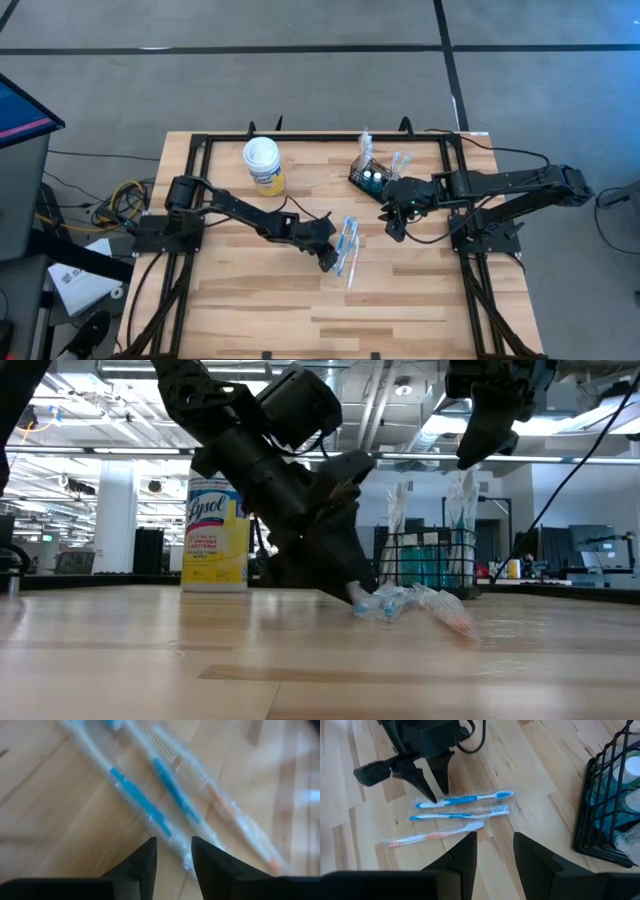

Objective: Pick & Place toothbrushing station
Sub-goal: Put the left blue toothbrush into the black wire organizer

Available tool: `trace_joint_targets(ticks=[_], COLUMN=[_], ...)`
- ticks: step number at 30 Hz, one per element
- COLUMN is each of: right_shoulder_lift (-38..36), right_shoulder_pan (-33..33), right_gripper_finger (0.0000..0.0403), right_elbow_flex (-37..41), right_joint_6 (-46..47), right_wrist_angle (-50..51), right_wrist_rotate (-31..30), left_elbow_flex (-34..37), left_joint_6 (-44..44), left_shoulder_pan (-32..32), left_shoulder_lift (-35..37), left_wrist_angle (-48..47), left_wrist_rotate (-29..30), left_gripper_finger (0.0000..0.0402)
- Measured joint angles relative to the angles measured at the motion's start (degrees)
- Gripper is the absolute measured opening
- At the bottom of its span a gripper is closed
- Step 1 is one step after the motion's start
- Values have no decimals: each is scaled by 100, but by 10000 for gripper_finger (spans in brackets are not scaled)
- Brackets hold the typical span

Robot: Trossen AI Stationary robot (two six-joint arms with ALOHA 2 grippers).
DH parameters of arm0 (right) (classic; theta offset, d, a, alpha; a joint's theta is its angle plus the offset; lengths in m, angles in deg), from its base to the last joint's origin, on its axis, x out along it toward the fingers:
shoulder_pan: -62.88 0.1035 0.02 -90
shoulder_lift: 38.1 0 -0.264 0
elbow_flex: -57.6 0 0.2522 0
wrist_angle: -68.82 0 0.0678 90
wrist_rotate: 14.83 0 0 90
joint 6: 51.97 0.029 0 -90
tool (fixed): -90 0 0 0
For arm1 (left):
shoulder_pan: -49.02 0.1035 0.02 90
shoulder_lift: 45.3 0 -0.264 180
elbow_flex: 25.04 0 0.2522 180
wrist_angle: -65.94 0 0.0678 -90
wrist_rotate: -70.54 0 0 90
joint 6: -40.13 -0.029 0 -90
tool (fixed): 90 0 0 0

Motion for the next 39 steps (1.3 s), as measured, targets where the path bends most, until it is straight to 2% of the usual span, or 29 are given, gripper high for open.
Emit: trace_joint_targets(ticks=[6, 9, 18, 26, 33, 39], right_shoulder_lift=[0, 1, 9, 9, 9, 9], right_shoulder_pan=[0, 0, 0, 0, 0, -1], right_gripper_finger=[118, 118, 118, 118, 118, 118], right_elbow_flex=[2, 2, 2, 2, 2, 2], right_joint_6=[0, 0, 0, 0, 0, 0], right_wrist_angle=[-1, -2, -3, 11, 10, -4], right_wrist_rotate=[0, -2, -2, -2, -2, -2], left_elbow_flex=[-15, -28, -23, 11, 11, 9], left_joint_6=[17, 17, 4, -202, -604, -1073], left_shoulder_pan=[2, 2, 2, -3, -93, -336], left_shoulder_lift=[-248, -338, -361, -264, 283, 882], left_wrist_angle=[453, 535, 619, 513, 479, 304], left_wrist_rotate=[-311, -305, -337, -74, 227, 813], left_gripper_finger=[124, 114, 8, 0, 0, 0])
